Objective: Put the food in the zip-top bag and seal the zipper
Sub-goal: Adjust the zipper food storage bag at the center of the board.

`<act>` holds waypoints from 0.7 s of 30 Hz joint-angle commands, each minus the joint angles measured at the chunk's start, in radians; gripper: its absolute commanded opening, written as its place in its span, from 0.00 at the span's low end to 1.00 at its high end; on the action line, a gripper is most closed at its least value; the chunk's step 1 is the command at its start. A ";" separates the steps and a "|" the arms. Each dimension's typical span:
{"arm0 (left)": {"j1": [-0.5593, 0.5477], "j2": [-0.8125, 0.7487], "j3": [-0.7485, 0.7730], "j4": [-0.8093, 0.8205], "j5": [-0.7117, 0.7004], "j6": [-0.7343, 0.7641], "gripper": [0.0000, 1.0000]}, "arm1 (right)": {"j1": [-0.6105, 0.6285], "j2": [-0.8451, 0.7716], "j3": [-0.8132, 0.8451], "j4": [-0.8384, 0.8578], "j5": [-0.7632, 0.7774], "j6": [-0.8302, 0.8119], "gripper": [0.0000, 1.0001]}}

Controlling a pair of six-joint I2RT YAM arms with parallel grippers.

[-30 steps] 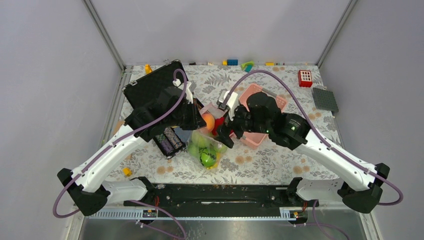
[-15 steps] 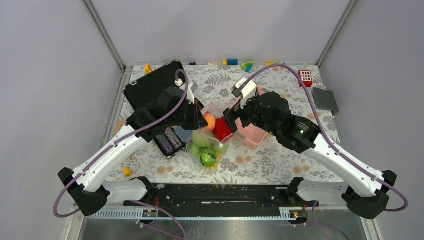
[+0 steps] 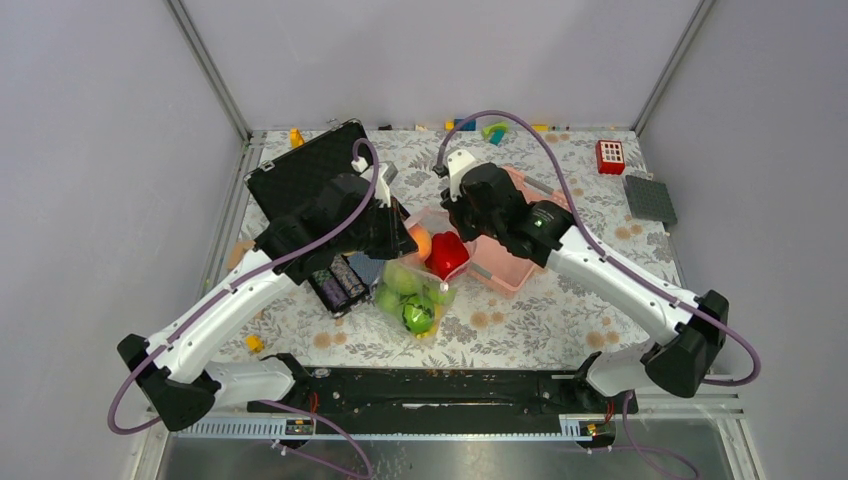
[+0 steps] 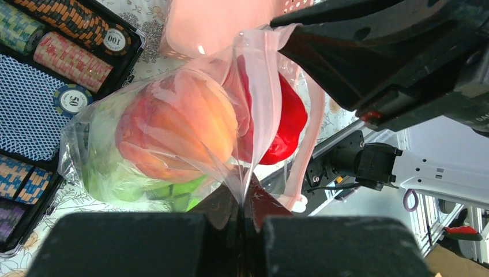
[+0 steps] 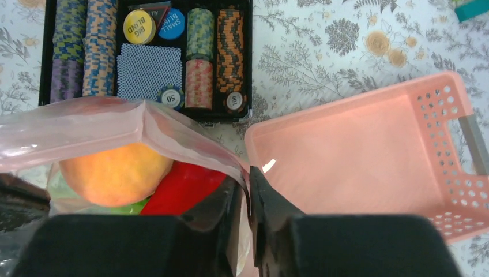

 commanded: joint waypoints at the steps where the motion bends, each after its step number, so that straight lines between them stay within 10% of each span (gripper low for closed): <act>1: 0.002 0.026 0.026 0.107 0.022 0.026 0.00 | -0.011 -0.072 0.035 -0.086 0.009 0.069 0.09; 14: 0.002 0.357 0.331 0.138 0.179 0.192 0.02 | -0.011 -0.369 -0.041 -0.376 0.075 0.395 0.00; 18: 0.001 0.370 0.381 0.138 0.226 0.232 0.18 | -0.011 -0.410 -0.064 -0.367 0.092 0.476 0.00; 21: 0.000 0.322 0.341 0.138 0.227 0.252 0.48 | -0.011 -0.402 -0.073 -0.346 0.134 0.532 0.00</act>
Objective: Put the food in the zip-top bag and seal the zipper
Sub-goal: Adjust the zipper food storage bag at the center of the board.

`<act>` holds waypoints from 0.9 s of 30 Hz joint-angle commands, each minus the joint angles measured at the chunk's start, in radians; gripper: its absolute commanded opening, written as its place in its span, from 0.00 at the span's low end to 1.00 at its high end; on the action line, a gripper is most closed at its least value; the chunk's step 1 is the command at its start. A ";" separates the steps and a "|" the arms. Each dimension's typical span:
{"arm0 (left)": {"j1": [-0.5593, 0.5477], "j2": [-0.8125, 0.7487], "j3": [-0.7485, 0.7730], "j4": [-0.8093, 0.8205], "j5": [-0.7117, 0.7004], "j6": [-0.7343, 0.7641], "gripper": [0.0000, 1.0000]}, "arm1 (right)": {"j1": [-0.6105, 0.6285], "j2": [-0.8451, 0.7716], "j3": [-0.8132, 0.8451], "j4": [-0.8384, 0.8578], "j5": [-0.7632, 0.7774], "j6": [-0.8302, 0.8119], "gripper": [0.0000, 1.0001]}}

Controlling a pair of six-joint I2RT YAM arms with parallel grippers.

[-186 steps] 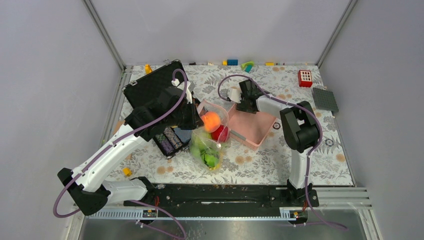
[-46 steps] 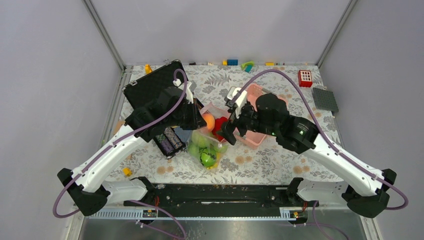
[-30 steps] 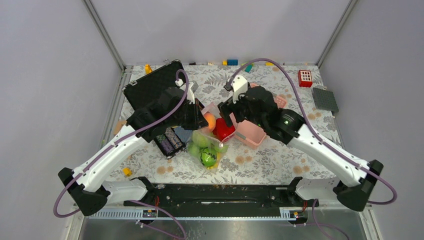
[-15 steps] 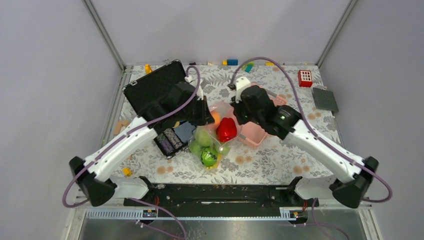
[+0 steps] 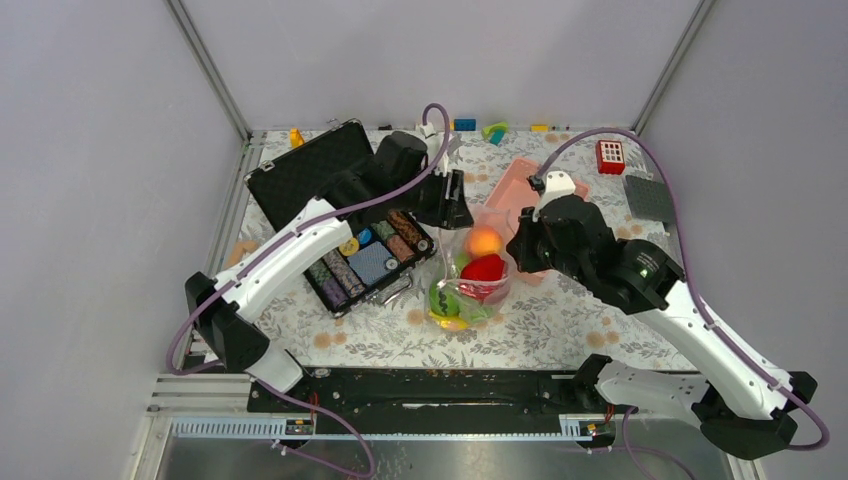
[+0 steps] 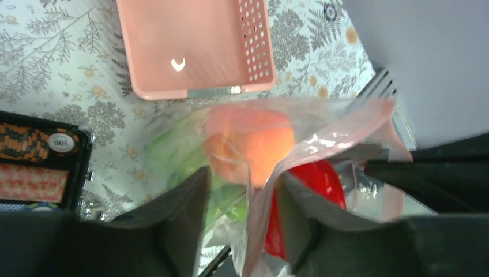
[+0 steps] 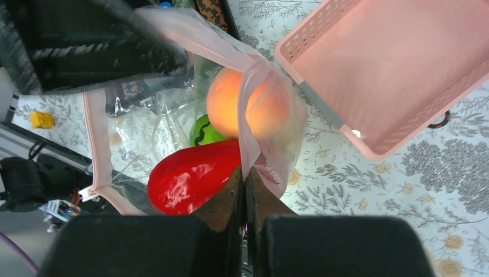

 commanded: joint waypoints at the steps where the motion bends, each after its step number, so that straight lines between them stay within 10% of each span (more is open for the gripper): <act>1: 0.003 -0.096 -0.009 0.058 0.038 0.063 0.67 | -0.007 0.006 -0.012 0.028 0.060 0.127 0.00; 4: -0.009 -0.208 -0.142 0.088 0.008 0.073 0.98 | -0.006 0.034 0.001 0.030 0.111 0.154 0.00; 15: -0.135 -0.630 -0.643 0.381 -0.025 0.122 0.99 | -0.009 0.144 0.140 -0.035 0.291 0.197 0.00; 27: -0.346 -0.573 -0.677 0.491 -0.373 0.221 0.93 | -0.009 0.134 0.141 -0.044 0.258 0.218 0.00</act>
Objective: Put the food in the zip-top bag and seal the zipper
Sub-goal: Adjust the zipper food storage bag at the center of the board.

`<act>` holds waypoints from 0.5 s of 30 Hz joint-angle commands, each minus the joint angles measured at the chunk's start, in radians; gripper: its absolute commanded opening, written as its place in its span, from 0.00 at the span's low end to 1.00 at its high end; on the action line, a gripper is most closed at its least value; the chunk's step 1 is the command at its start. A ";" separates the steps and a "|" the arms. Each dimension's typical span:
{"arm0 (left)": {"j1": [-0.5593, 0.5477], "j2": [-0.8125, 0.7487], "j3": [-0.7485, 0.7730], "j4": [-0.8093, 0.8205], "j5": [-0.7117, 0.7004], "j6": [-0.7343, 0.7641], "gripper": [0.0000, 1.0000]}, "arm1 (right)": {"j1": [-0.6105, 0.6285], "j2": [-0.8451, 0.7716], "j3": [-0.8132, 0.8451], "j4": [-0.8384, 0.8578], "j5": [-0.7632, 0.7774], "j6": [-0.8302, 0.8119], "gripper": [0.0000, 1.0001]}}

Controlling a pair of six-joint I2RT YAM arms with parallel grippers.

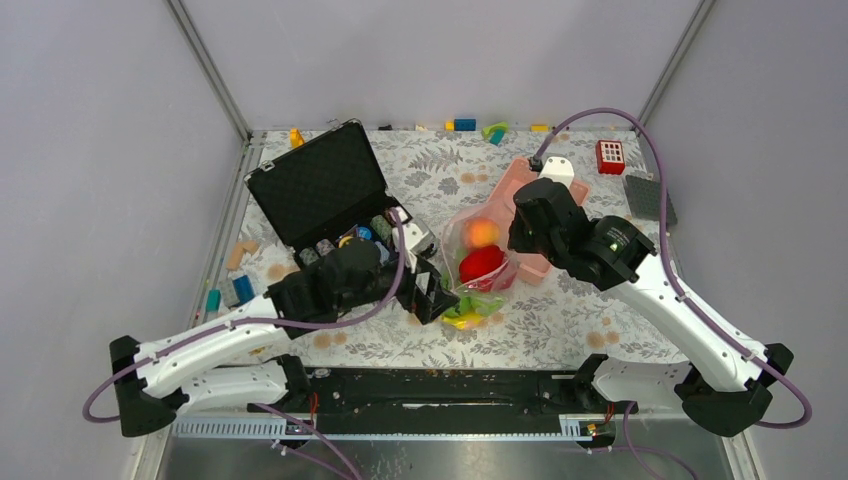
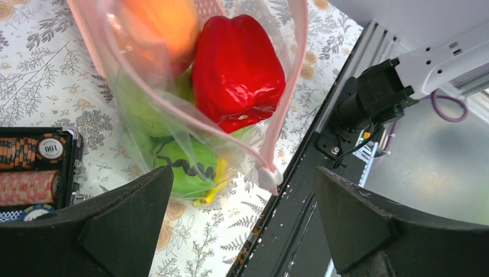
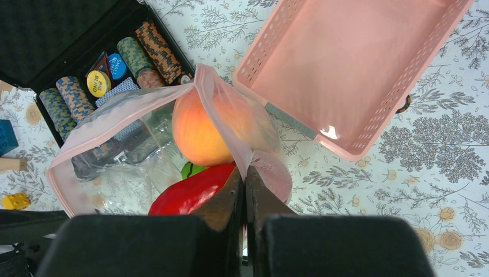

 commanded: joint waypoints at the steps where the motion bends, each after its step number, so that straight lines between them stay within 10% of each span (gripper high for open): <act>1: -0.105 0.044 0.030 0.106 -0.223 0.060 0.90 | -0.007 -0.015 0.039 0.015 0.039 0.027 0.00; 15: -0.203 0.175 0.055 0.135 -0.389 0.088 0.67 | -0.007 -0.024 0.040 0.017 0.062 0.015 0.00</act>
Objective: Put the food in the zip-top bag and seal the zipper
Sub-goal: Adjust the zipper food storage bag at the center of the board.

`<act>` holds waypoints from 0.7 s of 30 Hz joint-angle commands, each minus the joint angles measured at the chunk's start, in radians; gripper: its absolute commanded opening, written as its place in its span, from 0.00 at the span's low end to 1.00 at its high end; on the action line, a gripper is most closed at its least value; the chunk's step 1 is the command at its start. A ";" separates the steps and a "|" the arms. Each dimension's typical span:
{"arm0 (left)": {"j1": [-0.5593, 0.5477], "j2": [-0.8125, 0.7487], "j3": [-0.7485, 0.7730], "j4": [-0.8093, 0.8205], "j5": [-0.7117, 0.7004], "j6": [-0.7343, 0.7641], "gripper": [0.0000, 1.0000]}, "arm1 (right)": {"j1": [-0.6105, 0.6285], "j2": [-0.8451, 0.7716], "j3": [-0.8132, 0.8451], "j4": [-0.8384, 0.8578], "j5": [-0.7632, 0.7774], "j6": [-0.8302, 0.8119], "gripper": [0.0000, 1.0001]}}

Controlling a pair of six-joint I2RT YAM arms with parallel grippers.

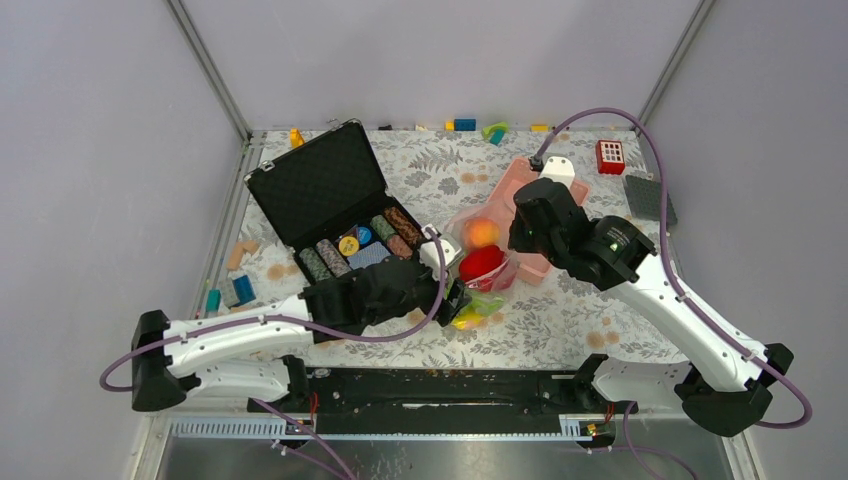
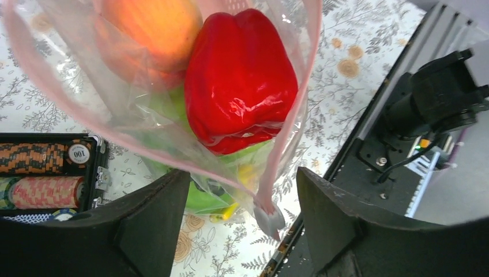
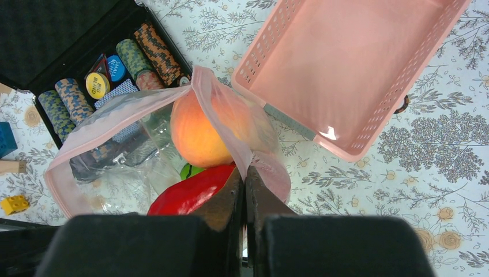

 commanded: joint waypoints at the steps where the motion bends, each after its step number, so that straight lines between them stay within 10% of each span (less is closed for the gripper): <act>1: -0.015 0.049 0.054 0.045 -0.080 0.020 0.62 | -0.007 -0.027 0.040 0.017 0.056 0.011 0.00; 7: -0.021 0.058 0.083 0.027 -0.136 0.066 0.00 | -0.008 -0.043 0.021 0.030 0.023 -0.017 0.00; 18: -0.021 -0.074 0.166 -0.128 -0.233 0.369 0.00 | -0.019 -0.149 -0.062 0.082 -0.059 -0.382 0.02; 21: -0.020 -0.097 0.152 -0.170 -0.199 0.473 0.00 | -0.019 -0.204 -0.140 0.195 -0.185 -0.529 0.15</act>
